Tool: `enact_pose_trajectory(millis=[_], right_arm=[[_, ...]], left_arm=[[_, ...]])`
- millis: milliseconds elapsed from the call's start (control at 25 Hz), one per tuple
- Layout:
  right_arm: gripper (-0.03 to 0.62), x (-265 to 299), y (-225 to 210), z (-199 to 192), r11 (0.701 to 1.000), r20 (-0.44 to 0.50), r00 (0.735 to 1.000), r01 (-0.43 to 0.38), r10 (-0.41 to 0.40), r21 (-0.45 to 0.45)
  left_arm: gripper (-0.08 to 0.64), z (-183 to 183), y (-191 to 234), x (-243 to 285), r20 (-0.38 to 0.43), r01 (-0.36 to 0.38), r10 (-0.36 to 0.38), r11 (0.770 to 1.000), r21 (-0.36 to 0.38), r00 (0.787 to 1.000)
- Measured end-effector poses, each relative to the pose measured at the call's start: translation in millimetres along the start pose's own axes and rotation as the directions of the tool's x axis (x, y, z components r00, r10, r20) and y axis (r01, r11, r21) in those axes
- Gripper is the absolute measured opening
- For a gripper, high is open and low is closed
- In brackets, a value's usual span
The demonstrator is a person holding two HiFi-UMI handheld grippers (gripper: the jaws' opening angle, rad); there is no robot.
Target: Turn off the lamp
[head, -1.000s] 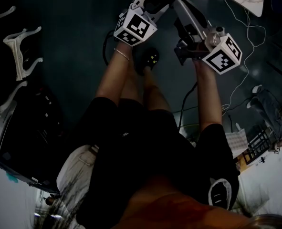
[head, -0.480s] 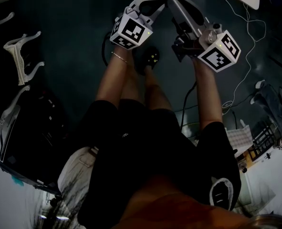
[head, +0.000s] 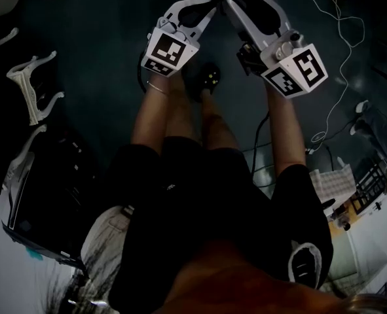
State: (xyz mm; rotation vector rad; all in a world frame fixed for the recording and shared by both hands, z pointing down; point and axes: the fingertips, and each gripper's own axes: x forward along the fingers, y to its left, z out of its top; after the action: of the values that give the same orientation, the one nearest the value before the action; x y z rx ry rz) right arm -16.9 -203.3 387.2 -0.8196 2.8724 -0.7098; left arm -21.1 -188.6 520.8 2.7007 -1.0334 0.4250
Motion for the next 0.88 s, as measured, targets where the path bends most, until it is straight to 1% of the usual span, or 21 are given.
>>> enact_pose_trajectory(millis=[120,440,520,600,680,760,880], right_arm=[[0.107,-9.7,-7.2,7.5,0.999,0.045,0.998,0.031,-0.032,0.014],[0.107,-37.6,-30.7,18.3,0.991,0.128,0.983,0.13,-0.132,0.022],[0.107,-43.1,-34.2,15.3,0.989,0.122,0.981,0.149,-0.151,0.025],[0.107,-47.8,-37.4,8.0,0.986,0.101,0.981,0.167,-0.168,0.027],[0.107,-51.8,-39.0,-0.2,0.984,0.085,0.98,0.176,-0.178,0.031],[0.107,-53.4,-39.7,-11.0,0.984,0.063,0.982,0.175,-0.178,0.04],[0.107,-53.2,-38.6,-32.2,0.985,0.009,0.986,0.167,-0.167,0.045]], left_arm=[[0.025,3.1,0.4,-7.9,0.025,-0.011,0.012,0.999,-0.043,1.0],[0.025,13.2,-0.1,-19.4,0.082,-0.015,0.023,0.995,-0.097,0.996],[0.025,17.5,-2.2,-20.7,0.099,-0.005,0.015,0.995,-0.104,0.995],[0.025,27.4,-3.3,-22.4,0.132,0.007,0.012,0.99,-0.14,0.991],[0.025,36.6,-1.2,-25.1,0.152,0.0,0.026,0.986,-0.168,0.988],[0.025,44.2,-1.0,-28.7,0.161,-0.002,0.03,0.986,-0.169,0.986],[0.025,63.3,-8.2,-34.7,0.216,0.035,-0.001,0.988,-0.153,0.977]])
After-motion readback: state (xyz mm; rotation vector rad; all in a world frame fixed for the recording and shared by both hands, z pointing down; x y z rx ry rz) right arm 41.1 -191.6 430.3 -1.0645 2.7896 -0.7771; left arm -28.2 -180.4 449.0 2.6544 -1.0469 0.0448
